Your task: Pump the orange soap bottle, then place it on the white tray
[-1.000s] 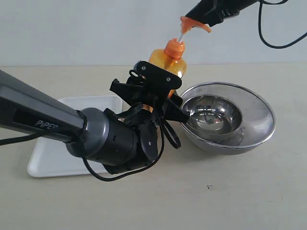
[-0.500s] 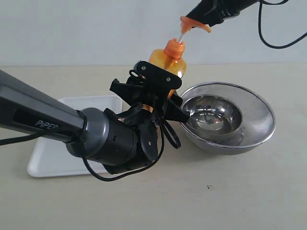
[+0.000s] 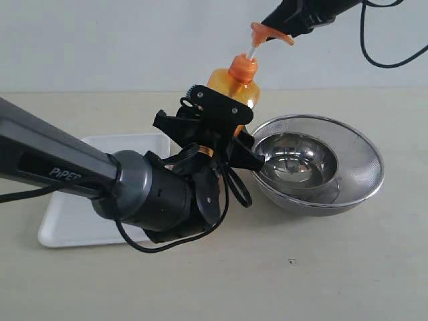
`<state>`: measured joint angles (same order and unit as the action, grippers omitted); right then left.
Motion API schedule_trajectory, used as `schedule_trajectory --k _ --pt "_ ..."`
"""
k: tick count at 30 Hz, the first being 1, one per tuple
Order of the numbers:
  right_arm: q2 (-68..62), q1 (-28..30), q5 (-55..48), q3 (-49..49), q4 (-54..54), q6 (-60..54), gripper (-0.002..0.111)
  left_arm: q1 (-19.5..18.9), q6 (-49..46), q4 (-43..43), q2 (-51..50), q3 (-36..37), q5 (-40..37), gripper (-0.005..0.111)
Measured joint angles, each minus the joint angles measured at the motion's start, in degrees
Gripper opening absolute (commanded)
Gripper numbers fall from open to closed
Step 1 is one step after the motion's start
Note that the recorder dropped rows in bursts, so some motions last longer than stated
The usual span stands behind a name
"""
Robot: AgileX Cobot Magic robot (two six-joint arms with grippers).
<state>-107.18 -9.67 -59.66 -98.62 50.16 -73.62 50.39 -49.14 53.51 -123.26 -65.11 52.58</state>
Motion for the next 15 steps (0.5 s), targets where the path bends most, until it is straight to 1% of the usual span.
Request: schedule_trajectory --k 15 --pt "0.0 0.0 0.0 0.0 0.0 1.1 0.000 0.0 0.0 0.0 0.0 0.0 0.0 0.005"
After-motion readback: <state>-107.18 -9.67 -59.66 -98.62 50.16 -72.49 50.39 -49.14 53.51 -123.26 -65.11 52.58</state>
